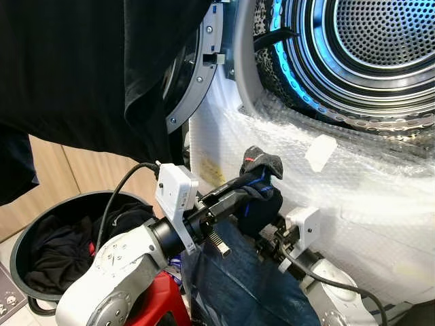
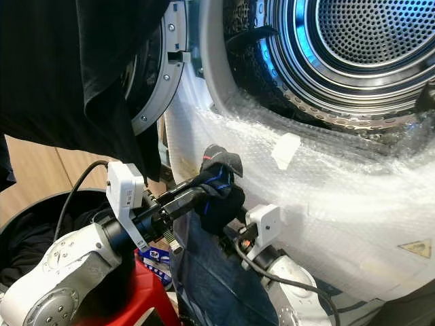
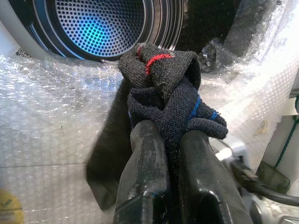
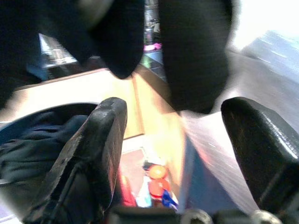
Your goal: Clothes washing
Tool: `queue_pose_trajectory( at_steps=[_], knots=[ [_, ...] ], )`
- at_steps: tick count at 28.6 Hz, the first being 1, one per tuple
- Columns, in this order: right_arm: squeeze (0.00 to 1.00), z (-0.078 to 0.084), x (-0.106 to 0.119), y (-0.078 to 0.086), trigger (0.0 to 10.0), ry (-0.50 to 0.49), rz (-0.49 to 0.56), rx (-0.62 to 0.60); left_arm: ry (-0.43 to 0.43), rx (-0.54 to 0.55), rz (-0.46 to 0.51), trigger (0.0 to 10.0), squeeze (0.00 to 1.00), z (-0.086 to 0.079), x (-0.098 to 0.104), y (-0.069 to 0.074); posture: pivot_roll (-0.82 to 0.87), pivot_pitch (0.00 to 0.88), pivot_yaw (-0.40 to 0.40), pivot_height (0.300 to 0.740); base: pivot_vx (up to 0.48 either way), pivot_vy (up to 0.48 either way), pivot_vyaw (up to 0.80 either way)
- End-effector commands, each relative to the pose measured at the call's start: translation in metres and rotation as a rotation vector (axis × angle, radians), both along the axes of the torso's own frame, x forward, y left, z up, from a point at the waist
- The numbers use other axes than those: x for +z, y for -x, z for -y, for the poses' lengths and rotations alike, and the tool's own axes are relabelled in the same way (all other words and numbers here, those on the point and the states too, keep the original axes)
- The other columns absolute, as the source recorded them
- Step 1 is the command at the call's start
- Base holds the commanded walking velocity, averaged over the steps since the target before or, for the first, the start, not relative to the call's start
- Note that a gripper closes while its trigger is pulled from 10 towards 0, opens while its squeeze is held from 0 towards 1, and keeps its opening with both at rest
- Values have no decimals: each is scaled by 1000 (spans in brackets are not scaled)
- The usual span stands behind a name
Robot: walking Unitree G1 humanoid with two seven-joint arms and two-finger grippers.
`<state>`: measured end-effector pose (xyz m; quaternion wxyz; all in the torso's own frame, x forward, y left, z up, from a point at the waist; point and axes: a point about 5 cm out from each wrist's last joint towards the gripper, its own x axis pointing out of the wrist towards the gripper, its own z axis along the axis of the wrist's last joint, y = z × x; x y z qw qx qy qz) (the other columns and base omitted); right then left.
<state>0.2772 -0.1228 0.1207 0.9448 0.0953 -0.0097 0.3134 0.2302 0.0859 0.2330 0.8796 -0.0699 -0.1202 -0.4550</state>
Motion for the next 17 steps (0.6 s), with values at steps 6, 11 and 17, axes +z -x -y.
queue_pose_trajectory(
  at_steps=[6,11,17],
  knots=[
    [0,19,-5,-6,10000,30,-9,-106,-1,-12,14,0,0,1,4,-1,44,0,-73,740,0,0,0],
    [0,19,-6,-5,10000,-14,-21,-109,0,-15,8,0,0,1,3,-1,44,0,-72,740,0,0,0],
    [0,8,6,2,10000,-111,0,20,-4,-17,7,0,0,1,2,-1,48,0,-72,740,0,0,0]
  ],
)
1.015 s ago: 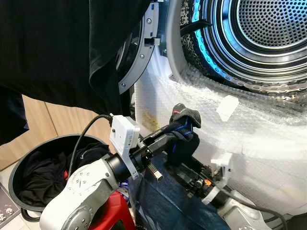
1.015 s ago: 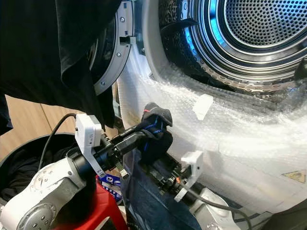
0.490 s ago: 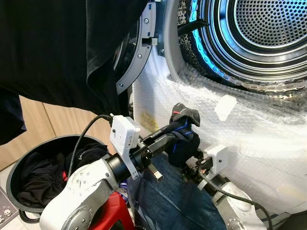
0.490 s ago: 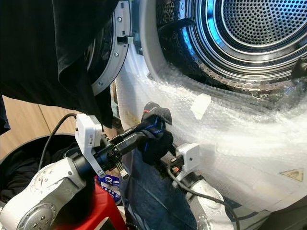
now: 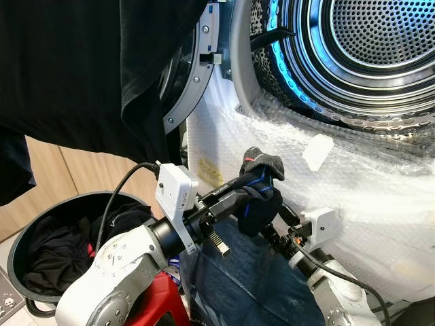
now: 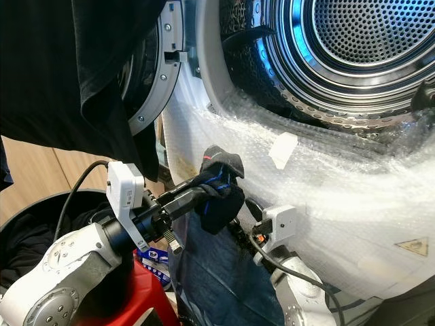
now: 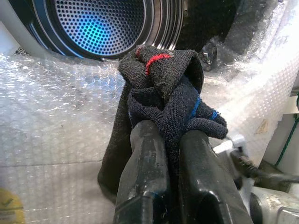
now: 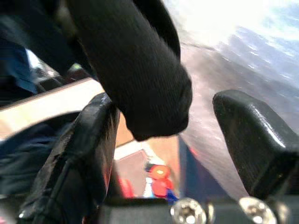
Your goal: Clothes washing
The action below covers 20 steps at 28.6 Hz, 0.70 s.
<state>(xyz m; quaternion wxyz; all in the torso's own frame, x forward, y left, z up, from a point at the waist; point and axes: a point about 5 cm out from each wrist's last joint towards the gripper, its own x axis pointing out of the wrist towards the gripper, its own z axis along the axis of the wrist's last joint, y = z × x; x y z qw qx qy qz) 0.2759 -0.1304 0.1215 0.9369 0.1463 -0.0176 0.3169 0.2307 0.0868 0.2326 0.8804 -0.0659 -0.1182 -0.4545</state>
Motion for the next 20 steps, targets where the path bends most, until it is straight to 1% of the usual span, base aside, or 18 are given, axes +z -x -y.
queue_pose_trajectory(
  at_steps=[1,3,10,12,14,20],
  knots=[
    [0,-1,8,2,10000,-24,19,31,4,-20,7,0,0,2,3,-1,45,0,-70,740,0,0,0],
    [0,-3,9,5,10000,-31,23,71,4,-21,8,0,0,3,3,-1,45,0,-70,740,0,0,0],
    [0,-7,4,6,10000,11,20,72,5,-24,10,0,0,3,3,-1,42,0,-69,740,0,0,0],
    [0,-13,-1,5,10000,31,-5,55,5,-26,10,0,0,3,3,-1,42,0,-69,740,0,0,0],
    [0,-17,-2,6,10000,21,-14,41,8,-23,9,0,0,3,3,-1,42,0,-69,740,0,0,0],
    [0,-18,-4,1,10000,0,-40,-32,9,-24,7,0,0,4,3,-1,44,0,-72,740,0,0,0]
  ],
)
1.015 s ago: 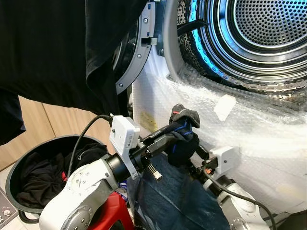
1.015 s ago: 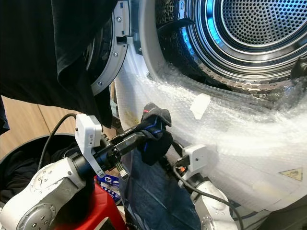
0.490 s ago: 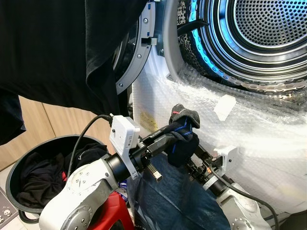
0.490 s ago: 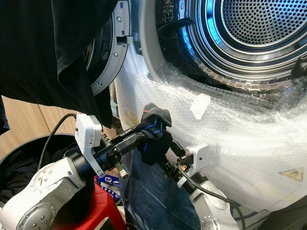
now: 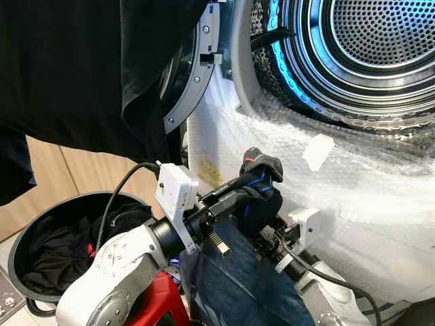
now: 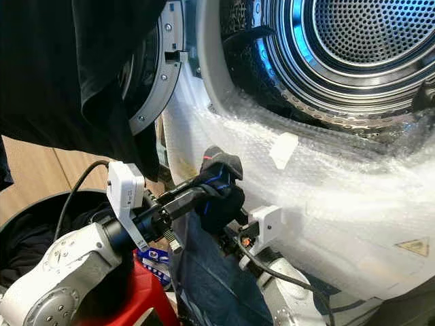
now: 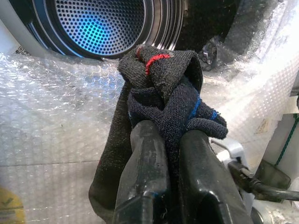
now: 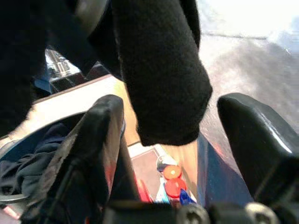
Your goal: Clothes washing
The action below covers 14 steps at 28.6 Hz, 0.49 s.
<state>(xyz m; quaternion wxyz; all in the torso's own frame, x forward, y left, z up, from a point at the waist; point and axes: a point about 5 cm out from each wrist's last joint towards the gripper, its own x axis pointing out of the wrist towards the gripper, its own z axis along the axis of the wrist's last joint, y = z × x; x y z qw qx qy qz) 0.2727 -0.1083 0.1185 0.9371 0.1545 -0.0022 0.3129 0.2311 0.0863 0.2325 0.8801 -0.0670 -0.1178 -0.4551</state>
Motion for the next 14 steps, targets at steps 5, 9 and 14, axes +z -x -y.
queue_pose_trajectory(
  at_steps=[5,9,14],
  knots=[
    [0,4,-2,-3,10000,2,-11,-49,9,-24,9,0,0,3,3,0,44,0,-72,740,0,0,0],
    [0,3,-2,-3,5882,-3,-12,-42,10,-24,9,0,0,4,3,0,43,0,-73,740,0,0,0],
    [0,-3,-3,-3,0,-10,-18,-38,11,-24,9,0,0,4,3,-1,46,0,-75,740,0,0,0]
  ],
)
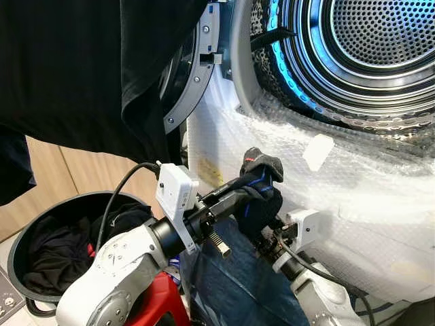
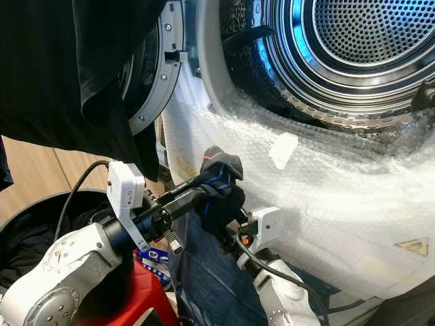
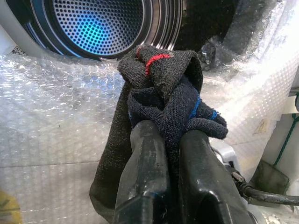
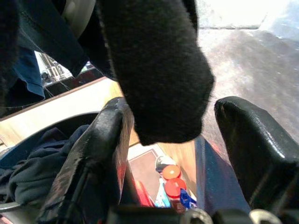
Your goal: Clothes washing
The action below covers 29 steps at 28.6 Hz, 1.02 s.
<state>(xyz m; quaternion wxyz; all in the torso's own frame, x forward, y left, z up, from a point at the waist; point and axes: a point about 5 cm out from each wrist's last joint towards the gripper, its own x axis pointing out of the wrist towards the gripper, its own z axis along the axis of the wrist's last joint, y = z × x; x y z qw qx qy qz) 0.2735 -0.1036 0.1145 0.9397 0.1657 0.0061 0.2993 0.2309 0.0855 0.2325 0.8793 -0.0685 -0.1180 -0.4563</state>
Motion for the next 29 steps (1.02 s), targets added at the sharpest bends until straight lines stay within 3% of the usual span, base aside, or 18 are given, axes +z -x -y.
queue_pose_trajectory(
  at_steps=[1,5,12,29],
  knots=[
    [0,-3,1,-2,0,-10,5,-10,9,-20,9,0,0,3,3,-1,46,0,-75,740,0,0,0],
    [0,-8,0,-1,0,-45,-13,-19,9,-17,7,0,0,3,3,-1,46,0,-75,740,0,0,0],
    [0,-4,3,-5,0,-83,-12,-63,11,-27,5,0,0,4,3,0,44,0,-73,740,0,0,0],
    [0,-5,3,-4,0,-100,-12,-50,-2,-41,2,0,0,6,1,2,56,0,-77,740,0,0,0]
  ],
)
